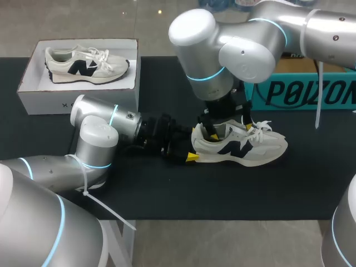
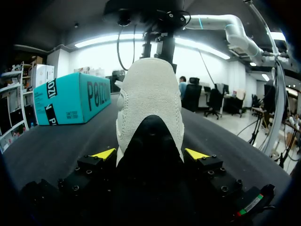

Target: Take the shoe out of the shoebox, open the shoe tongue, remove and reinsert the insole, then place the shoe into the shoebox

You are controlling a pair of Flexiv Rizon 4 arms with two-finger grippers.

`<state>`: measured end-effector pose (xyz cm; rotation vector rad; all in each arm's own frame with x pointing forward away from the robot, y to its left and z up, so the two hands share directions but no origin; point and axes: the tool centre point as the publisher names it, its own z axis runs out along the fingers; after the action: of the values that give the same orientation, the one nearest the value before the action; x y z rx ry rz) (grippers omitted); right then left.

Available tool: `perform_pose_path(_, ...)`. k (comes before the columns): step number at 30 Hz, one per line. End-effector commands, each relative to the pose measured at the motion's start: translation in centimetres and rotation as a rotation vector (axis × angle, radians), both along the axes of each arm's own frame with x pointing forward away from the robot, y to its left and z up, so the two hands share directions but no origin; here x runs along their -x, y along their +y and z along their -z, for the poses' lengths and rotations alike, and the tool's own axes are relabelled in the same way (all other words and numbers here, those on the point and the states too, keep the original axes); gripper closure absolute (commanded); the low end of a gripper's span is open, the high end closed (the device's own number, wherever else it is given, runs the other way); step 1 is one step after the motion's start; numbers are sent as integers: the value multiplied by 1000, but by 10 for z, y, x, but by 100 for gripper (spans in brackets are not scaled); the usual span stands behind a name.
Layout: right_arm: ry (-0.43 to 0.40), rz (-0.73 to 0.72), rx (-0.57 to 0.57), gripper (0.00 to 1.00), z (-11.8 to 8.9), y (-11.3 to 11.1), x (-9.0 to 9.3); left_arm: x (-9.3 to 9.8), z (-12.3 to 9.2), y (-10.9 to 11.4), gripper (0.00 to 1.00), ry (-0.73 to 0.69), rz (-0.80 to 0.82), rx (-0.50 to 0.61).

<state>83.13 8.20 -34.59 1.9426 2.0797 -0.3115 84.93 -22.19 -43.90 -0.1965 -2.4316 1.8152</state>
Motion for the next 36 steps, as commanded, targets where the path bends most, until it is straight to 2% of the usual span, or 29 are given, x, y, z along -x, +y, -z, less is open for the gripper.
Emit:
perform_pose_path(1, 6, 4, 11, 0, 9, 2, -4, -1, 5, -3, 100, 0, 2, 1)
perform_pose_path(23, -2, 21, 40, 0, 25, -28, -16, -1, 5, -3, 100, 0, 2, 1)
perform_pose_path(36, -28, 32, 35, 0, 17, -39, -18, -1, 5, -3, 100, 0, 2, 1)
